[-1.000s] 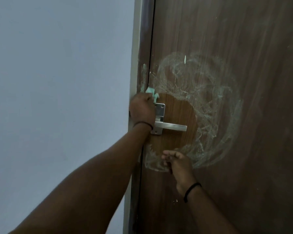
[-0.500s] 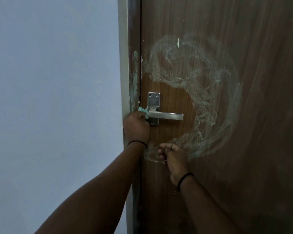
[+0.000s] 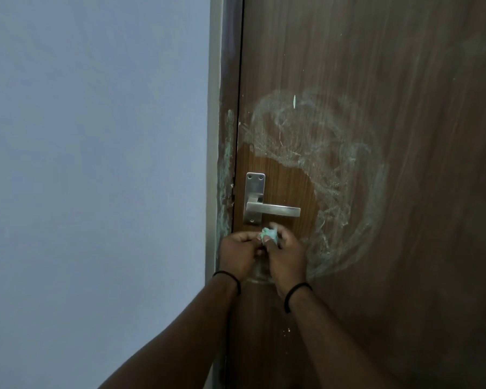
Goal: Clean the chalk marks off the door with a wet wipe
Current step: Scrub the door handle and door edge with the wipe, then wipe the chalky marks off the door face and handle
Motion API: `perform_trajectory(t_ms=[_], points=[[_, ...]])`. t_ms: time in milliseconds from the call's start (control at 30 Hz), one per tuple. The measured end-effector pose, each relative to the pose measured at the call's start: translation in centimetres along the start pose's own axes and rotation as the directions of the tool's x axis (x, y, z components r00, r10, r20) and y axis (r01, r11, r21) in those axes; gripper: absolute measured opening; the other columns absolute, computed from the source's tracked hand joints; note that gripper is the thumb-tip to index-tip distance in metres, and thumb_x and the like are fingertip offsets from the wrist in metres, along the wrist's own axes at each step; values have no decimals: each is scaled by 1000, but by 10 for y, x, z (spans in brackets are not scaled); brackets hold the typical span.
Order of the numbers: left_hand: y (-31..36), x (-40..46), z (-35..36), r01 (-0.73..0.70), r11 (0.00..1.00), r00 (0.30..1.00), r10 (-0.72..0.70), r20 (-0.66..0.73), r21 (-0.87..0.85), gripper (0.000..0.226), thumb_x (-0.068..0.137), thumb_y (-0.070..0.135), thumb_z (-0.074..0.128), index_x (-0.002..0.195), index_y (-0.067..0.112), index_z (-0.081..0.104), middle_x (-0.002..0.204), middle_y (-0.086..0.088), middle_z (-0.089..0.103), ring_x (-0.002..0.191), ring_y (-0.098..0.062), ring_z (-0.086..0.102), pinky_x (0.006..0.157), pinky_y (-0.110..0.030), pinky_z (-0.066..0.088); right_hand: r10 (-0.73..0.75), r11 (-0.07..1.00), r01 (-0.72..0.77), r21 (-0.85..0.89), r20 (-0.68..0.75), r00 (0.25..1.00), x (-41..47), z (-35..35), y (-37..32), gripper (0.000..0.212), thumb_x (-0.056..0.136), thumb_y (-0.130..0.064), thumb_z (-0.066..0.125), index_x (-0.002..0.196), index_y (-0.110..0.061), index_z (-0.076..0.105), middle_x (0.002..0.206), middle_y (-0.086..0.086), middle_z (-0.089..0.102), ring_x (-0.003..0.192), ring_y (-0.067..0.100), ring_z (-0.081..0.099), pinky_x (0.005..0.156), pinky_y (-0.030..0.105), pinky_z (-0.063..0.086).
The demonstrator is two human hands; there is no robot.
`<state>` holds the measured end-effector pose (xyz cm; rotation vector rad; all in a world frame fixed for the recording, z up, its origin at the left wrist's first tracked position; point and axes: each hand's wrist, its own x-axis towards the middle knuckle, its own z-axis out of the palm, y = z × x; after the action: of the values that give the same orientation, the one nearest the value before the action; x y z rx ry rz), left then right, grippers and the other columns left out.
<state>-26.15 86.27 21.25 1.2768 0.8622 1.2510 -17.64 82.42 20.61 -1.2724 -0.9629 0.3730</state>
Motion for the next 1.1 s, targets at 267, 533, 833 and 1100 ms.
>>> perform_trajectory(t_ms=[267,533,833,1100], points=[[40,-10,-16,-393,782,885,465,-32,485,14,89,13,63,94,20,74,89,8,71,80,-3,61,74,-21,52,-321,919,295,-262,-63,945,-17,-24,-33,15,82,-12,72,86,-26,67,83,-15,67,79,0,64,66,13,50],[82,1,-14,-599,300,641,736,220,742,27,93,19,44,104,13,68,98,-5,69,84,-19,61,72,-30,51,-785,490,692,-530,78,615,35,-7,-124,31,92,-5,53,120,-7,66,132,10,60,117,23,59,98,34,50],[54,18,-31,-714,198,655,527,541,671,56,99,23,45,153,16,30,159,-3,30,146,-18,29,115,-28,28,-666,200,763,-614,486,566,113,45,-144,20,89,-6,57,102,-4,73,102,15,66,97,29,59,87,41,47],[58,25,-37,-759,202,627,482,612,618,63,96,22,52,153,17,27,161,-3,26,149,-16,23,118,-29,27,-824,197,701,-686,271,497,131,60,-180,16,86,-3,57,91,2,72,89,19,66,85,35,61,76,38,46]])
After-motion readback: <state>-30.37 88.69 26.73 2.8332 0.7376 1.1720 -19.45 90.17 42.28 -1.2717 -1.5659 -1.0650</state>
